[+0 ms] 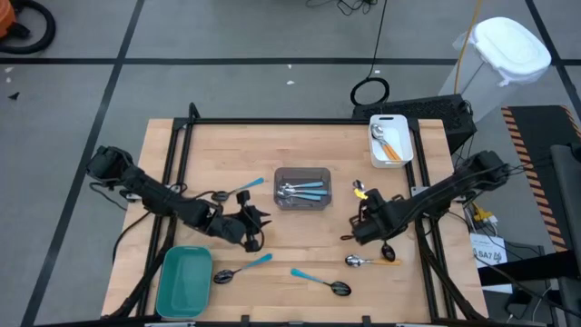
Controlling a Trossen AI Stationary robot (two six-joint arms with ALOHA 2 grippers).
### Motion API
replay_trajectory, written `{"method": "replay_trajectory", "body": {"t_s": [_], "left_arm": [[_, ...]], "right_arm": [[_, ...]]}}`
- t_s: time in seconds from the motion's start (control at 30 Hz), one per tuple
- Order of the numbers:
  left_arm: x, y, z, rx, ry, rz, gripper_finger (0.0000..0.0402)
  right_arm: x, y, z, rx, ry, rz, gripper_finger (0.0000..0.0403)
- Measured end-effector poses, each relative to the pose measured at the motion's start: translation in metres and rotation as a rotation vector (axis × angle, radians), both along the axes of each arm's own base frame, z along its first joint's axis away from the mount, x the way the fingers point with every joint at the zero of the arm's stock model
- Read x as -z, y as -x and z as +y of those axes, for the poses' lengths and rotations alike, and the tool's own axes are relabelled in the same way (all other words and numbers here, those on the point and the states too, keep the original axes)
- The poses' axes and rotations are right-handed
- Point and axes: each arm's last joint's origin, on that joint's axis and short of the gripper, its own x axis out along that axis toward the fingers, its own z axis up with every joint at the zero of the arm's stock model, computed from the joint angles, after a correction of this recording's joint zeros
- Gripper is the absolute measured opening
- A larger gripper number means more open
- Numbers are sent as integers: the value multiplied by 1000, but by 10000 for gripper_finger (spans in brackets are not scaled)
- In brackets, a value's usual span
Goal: Sort silverware by color (type)
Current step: Put the top yellow spoon into the white bin
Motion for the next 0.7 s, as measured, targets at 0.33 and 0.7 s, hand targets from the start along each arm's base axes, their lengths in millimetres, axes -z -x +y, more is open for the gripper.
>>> {"method": "replay_trajectory", "body": {"t_s": [0.33, 0.7], "left_arm": [[1, -8, 20, 49, -8, 46, 88], [1, -13, 42, 52, -59, 78, 88]], "right_arm": [[-27, 9, -13, -34, 101, -162, 41], [-40, 11, -36, -22, 193, -205, 42]]}}
